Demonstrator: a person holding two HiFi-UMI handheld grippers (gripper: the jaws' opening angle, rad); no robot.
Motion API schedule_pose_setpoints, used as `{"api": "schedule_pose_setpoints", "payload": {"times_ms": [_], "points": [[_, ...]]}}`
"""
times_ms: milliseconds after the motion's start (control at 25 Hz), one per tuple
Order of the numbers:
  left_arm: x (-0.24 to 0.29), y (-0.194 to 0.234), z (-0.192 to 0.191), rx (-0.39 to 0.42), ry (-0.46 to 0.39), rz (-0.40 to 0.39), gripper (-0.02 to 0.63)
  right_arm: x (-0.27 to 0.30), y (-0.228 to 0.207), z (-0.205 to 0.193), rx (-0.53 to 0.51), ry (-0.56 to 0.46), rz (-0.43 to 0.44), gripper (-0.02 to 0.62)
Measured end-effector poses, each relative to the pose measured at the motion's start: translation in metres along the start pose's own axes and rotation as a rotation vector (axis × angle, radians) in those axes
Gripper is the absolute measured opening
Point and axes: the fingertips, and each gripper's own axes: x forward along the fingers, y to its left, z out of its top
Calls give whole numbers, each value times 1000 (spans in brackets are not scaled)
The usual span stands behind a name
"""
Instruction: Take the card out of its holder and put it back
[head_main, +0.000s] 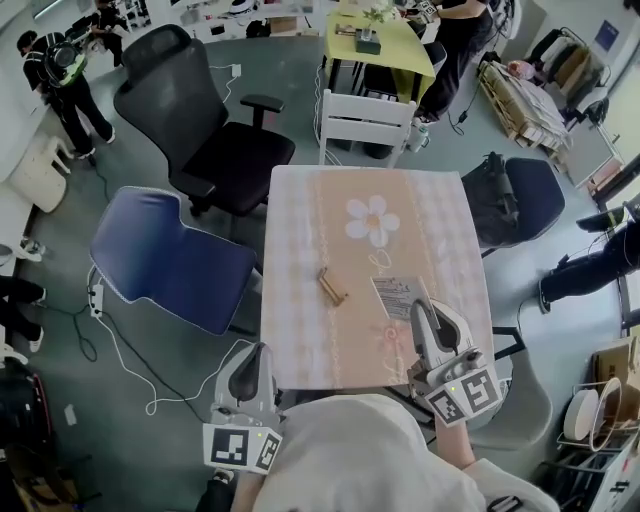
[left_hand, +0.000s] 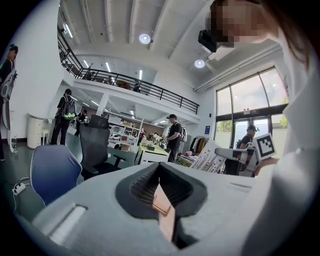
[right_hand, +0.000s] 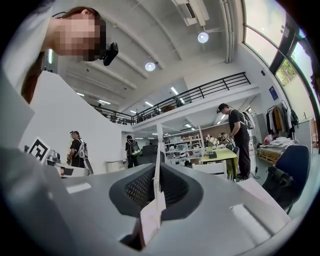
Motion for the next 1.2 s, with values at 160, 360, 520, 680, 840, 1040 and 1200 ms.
{"api": "schedule_pose_setpoints", "payload": {"times_ms": [160, 360, 520, 680, 840, 1040, 1200], "points": [[-3, -1, 0, 12, 1, -13, 0, -16, 6, -10, 5, 24, -12, 15], [-4, -6, 0, 16, 3, -48, 0, -21, 12, -9, -13, 21, -26, 15], [-4, -15, 1, 33, 2, -99, 0, -19, 25, -16, -21, 37, -13, 15], [-6, -18, 2, 22, -6, -117, 0, -13, 37, -28, -27, 57, 16, 15], [-8, -15, 2, 21, -10, -106, 0, -9, 46, -35, -36, 72, 48, 15], [-13, -10, 2, 16, -5, -88, 0, -6, 63, -43, -27, 95, 88, 15], [-12, -11, -1, 11, 3, -86, 0, -5, 67, -45, -18, 99, 108, 15]]}}
